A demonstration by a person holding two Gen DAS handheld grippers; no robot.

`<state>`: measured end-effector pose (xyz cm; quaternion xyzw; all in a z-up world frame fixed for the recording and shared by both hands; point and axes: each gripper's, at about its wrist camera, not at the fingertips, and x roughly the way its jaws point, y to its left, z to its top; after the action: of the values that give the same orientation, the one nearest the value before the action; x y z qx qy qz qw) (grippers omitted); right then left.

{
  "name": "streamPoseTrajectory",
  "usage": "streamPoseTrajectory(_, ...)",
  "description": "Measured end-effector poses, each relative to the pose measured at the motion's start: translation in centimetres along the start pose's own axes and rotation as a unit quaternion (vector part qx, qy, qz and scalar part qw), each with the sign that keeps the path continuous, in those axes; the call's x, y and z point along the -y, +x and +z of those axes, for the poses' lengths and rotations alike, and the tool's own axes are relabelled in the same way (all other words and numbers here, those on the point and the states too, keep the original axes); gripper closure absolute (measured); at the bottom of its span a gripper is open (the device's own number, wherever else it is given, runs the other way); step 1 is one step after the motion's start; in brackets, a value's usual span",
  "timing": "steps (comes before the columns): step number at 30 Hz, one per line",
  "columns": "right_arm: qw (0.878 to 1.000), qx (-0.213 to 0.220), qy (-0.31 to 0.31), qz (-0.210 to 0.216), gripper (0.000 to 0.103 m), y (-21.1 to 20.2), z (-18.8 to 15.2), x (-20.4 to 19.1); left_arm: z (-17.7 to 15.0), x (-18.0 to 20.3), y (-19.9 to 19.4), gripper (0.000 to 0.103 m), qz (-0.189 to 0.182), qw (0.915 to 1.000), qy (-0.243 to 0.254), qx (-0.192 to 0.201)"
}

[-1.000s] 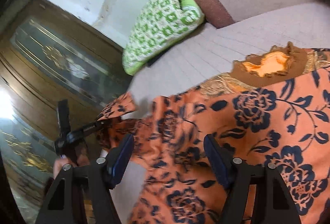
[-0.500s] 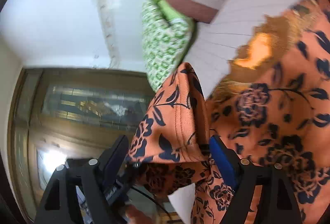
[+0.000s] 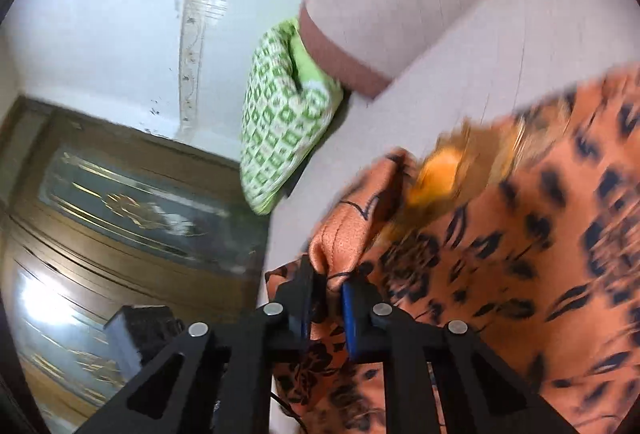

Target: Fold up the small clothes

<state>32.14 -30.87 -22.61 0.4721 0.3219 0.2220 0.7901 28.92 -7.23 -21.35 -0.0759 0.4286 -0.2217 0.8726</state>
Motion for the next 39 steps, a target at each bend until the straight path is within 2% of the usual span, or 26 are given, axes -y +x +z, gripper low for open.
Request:
streamPoseTrajectory(1,0.999,0.015,-0.023,-0.021,0.090,-1.0,0.0,-0.7,0.0,-0.4,-0.4,0.040,-0.001,1.0000,0.000,0.007)
streamPoseTrajectory(3,0.991,0.049,-0.084,-0.095,0.090,-3.1,0.0,-2.5,0.1,-0.9,-1.1,0.029,0.017,0.9995,0.017,0.018)
streamPoseTrajectory(4,0.980,0.070,-0.118,-0.146,0.091,-4.3,-0.1,-3.4,0.1,-1.1,-1.4,0.025,0.034,0.9987,0.030,0.022)
streamPoseTrajectory(7,0.949,0.106,-0.175,-0.241,0.091,-6.6,-0.1,-4.7,0.0,-2.3,-1.5,0.021,0.052,0.9968,0.060,0.014)
streamPoseTrajectory(8,0.945,0.110,-0.174,-0.253,0.091,-7.3,0.2,-4.4,-0.1,-2.8,-1.3,0.021,0.059,0.9965,0.060,0.009)
streamPoseTrajectory(11,0.928,0.124,-0.161,-0.313,0.091,-9.4,0.8,-3.0,-0.2,-5.5,-0.1,0.021,0.131,0.9902,0.045,-0.019)
streamPoseTrajectory(14,0.920,0.100,-0.135,-0.353,0.092,-10.3,1.1,-0.2,-0.4,-8.4,0.6,0.021,0.142,0.9893,0.005,-0.036)
streamPoseTrajectory(17,0.917,0.043,-0.089,-0.387,0.092,-10.0,1.3,4.1,-0.8,-9.9,1.7,0.021,0.165,0.9846,-0.009,-0.057)
streamPoseTrajectory(18,0.916,0.033,-0.070,-0.393,0.092,-10.1,1.5,5.2,-1.0,-10.1,2.0,0.021,0.179,0.9818,-0.006,-0.064)
streamPoseTrajectory(19,0.922,0.026,-0.037,-0.384,0.092,-10.4,1.8,6.4,-1.2,-10.2,2.4,0.021,0.191,0.9792,-0.001,-0.069)
streamPoseTrajectory(21,0.941,0.044,0.004,-0.336,0.091,-11.8,2.0,7.0,-1.4,-10.3,2.7,0.021,0.198,0.9775,0.005,-0.072)
streamPoseTrajectory(22,0.943,0.052,0.003,-0.329,0.091,-11.9,2.1,6.7,-1.3,-10.4,2.8,0.021,0.199,0.9774,0.003,-0.071)
streamPoseTrajectory(23,0.940,0.054,-0.015,-0.336,0.091,-11.6,2.2,5.9,-1.3,-10.4,2.8,0.021,0.200,0.9772,0.000,-0.071)
streamPoseTrajectory(26,0.931,0.020,-0.058,-0.360,0.091,-8.8,1.6,4.6,-1.2,-10.1,3.3,0.021,0.203,0.9763,0.006,-0.073)
streamPoseTrajectory(29,0.925,-0.048,-0.068,-0.370,0.091,-5.4,0.3,5.2,-1.5,-10.2,4.6,0.021,0.231,0.9683,0.023,-0.092)
streamPoseTrajectory(31,0.908,-0.093,-0.062,-0.403,0.090,-3.9,-0.1,6.9,-1.7,-10.9,5.2,0.019,0.225,0.9684,0.016,-0.108)
streamPoseTrajectory(32,0.910,-0.098,-0.056,-0.399,0.090,-3.9,-0.1,7.5,-1.6,-11.3,5.1,0.019,0.217,0.9700,0.003,-0.109)
streamPoseTrajectory(33,0.916,-0.091,-0.042,-0.388,0.090,-4.5,0.1,7.6,-1.3,-11.6,4.8,0.019,0.211,0.9714,-0.010,-0.109)
streamPoseTrajectory(35,0.920,-0.070,-0.024,-0.386,0.090,-5.9,0.7,7.0,-0.8,-11.6,4.0,0.019,0.207,0.9744,-0.018,-0.087)
streamPoseTrajectory(37,0.924,-0.041,-0.045,-0.379,0.090,-6.4,1.3,5.9,-0.2,-11.1,3.3,0.019,0.198,0.9780,-0.016,-0.063)
streamPoseTrajectory(39,0.921,-0.022,-0.043,-0.385,0.090,-6.5,2.1,5.7,0.3,-10.8,3.4,0.019,0.189,0.9805,-0.014,-0.052)
